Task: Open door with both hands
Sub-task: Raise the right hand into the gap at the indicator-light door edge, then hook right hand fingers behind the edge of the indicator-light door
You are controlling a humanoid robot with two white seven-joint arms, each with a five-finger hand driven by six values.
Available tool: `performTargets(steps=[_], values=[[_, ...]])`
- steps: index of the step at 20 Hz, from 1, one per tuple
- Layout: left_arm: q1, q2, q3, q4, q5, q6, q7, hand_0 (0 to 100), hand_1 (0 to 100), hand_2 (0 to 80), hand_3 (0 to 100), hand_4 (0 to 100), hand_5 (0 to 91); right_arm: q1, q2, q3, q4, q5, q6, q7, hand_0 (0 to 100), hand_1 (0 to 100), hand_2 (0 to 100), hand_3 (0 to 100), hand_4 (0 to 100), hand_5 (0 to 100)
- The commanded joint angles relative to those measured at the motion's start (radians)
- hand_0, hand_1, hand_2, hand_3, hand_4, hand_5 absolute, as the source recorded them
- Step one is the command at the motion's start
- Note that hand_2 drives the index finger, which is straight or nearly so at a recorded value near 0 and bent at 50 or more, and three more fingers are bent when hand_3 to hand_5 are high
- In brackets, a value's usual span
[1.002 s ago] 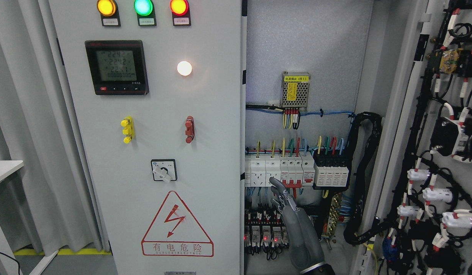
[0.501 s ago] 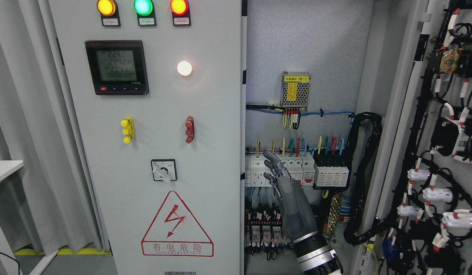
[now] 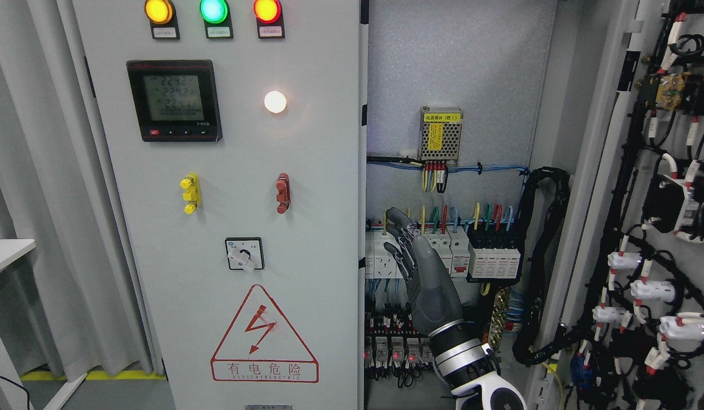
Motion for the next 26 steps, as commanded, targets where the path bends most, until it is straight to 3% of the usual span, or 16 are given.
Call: performTargets(steps=[1,12,15,24,26], values=[[0.012,0.021,0.002,-0.02,0.0,0.0,0.0,30,0,2.8,3,4,0.0,-0.055,0.0,0.033,0.095,-0.027,0.014,0.008,22,0,0,0,0,0],[0.011,0.019,0.002,-0.021,0.0,0.0,0.0,30,0,2.8,3,4,0.0,-0.121,0.0,0.033,0.145,-0.133,0.061,0.019,22,0,0,0,0,0],[0.011,0.019,0.004,-0.021,0.0,0.0,0.0,30,0,2.8,3,4,0.0,-0.13,0.0,0.033,0.148,-0.136,0.083,0.066,22,0,0,0,0,0],[0.011,0.021,0.002,-0.021,0.0,0.0,0.0,30,0,2.8,3,4,0.0,-0.135,0.0,0.023,0.15,-0.192,0.083,0.08,22,0,0,0,0,0],[0.011,0.019,0.002,-0.021,0.0,0.0,0.0,30,0,2.8,3,4,0.0,-0.139,0.0,0.012,0.148,-0.252,0.084,0.107,22,0,0,0,0,0]])
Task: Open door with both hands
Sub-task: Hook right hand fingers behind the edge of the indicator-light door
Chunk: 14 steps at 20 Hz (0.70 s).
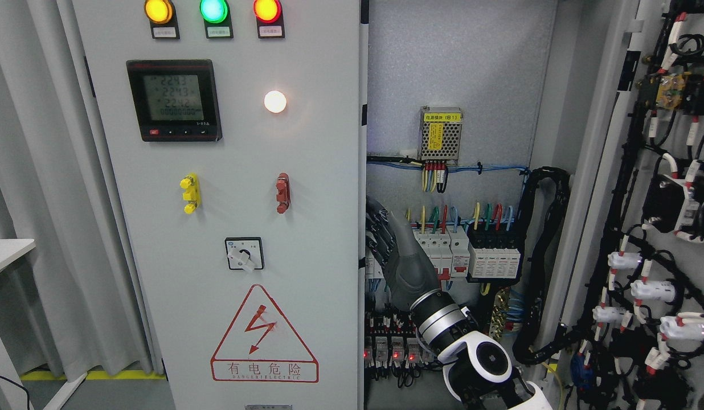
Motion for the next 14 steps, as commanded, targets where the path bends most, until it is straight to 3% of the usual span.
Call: performTargets(steps=[1,4,7,14], values=[[0.011,0.02,0.0,-0.023,0.0,0.0,0.0,30,0,2.8,3,4,0.0,-0.015,0.0,-0.012,0.021,-0.085,0.002,0.022,22,0,0,0,0,0],[0.011,0.02,0.001,-0.023,0.0,0.0,0.0,30,0,2.8,3,4,0.0,-0.018,0.0,-0.012,0.021,-0.093,0.004,0.03,22,0,0,0,0,0],[0.011,0.02,0.0,-0.023,0.0,0.0,0.0,30,0,2.8,3,4,0.0,-0.02,0.0,-0.017,0.025,-0.097,0.007,0.063,22,0,0,0,0,0],[0.009,0.018,0.0,-0.024,0.0,0.0,0.0,30,0,2.8,3,4,0.0,-0.035,0.0,-0.034,0.05,-0.099,0.043,0.085,22,0,0,0,0,0]])
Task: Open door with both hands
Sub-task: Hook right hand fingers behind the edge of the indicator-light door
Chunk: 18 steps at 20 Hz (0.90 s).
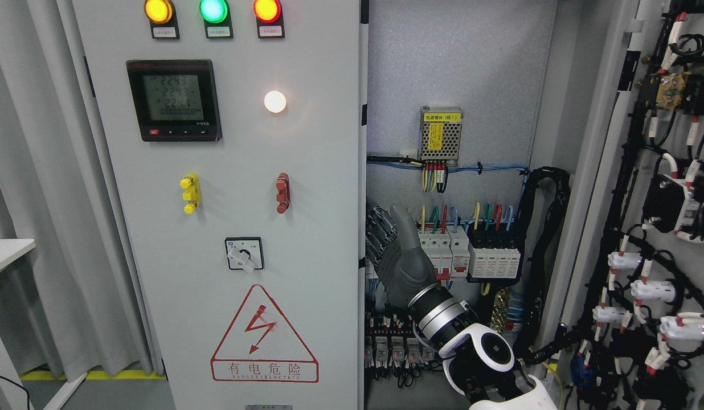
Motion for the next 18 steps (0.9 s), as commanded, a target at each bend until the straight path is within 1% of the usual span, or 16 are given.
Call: performTargets(steps=[1,2,6,10,15,18], values=[[0.011,0.018,0.001,-0.024,0.0,0.0,0.0,30,0,2.8,3,4,0.0,-0.009,0.0,-0.021,0.023,-0.009,0.006,0.032,22,0,0,0,0,0],[0.009,0.018,0.001,-0.024,0.002,0.0,0.0,30,0,2.8,3,4,0.0,-0.011,0.0,-0.021,0.023,-0.009,0.009,0.039,22,0,0,0,0,0],[0.009,0.017,0.001,-0.026,0.002,0.0,0.0,30,0,2.8,3,4,0.0,-0.011,0.0,-0.024,0.023,-0.009,0.014,0.049,22,0,0,0,0,0],[0.009,0.018,0.001,-0.026,0.002,0.0,0.0,30,0,2.8,3,4,0.0,-0.011,0.0,-0.033,0.023,-0.009,0.015,0.093,22,0,0,0,0,0],[0.009,0.017,0.001,-0.027,0.002,0.0,0.0,30,0,2.8,3,4,0.0,-0.009,0.0,-0.048,0.02,-0.035,0.012,0.113,22,0,0,0,0,0],[0.009,0.018,0.001,-0.027,0.002,0.0,0.0,30,0,2.8,3,4,0.0,-0.006,0.0,-0.051,0.019,-0.065,0.011,0.116,22,0,0,0,0,0]])
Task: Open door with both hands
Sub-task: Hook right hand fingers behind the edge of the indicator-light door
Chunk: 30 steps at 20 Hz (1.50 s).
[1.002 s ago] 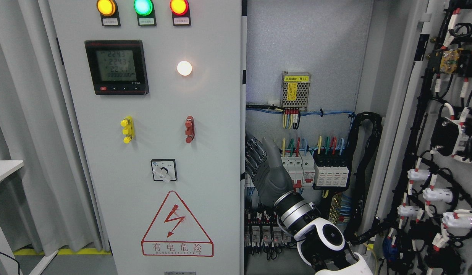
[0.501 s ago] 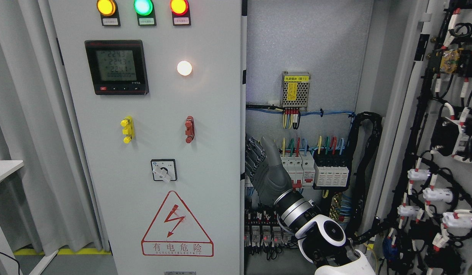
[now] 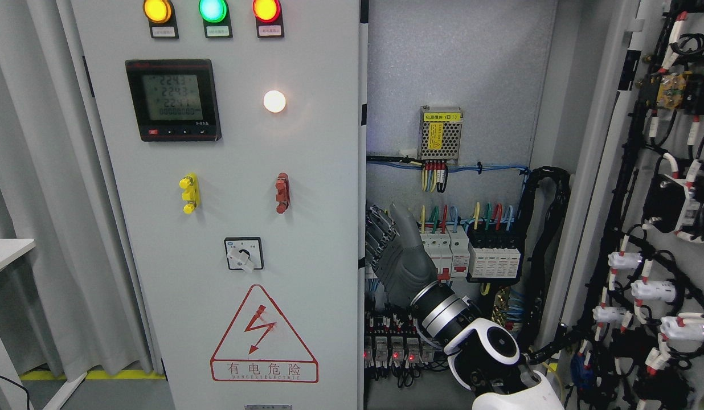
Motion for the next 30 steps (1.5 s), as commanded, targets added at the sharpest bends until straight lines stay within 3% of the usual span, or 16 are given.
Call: performTargets(steps=[1,4,12,30], values=[[0.009,0.018,0.0,-0.028,0.0,0.0,0.0,30,0,2.8,3,4,0.0,0.005,0.0,-0.02,-0.001,-0.032,-0.004,0.009,22,0,0,0,0,0],[0.009,0.018,-0.001,-0.028,0.0,0.0,0.0,30,0,2.8,3,4,0.0,0.005,0.0,-0.023,-0.001,-0.034,-0.003,0.053,22,0,0,0,0,0],[0.009,0.015,-0.001,-0.028,0.0,0.0,0.0,30,0,2.8,3,4,0.0,0.003,0.0,-0.036,0.001,-0.046,0.045,0.059,22,0,0,0,0,0],[-0.009,0.014,0.0,-0.028,0.0,0.0,0.0,30,0,2.8,3,4,0.0,0.017,0.0,-0.034,-0.045,-0.048,0.037,0.067,22,0,0,0,0,0]])
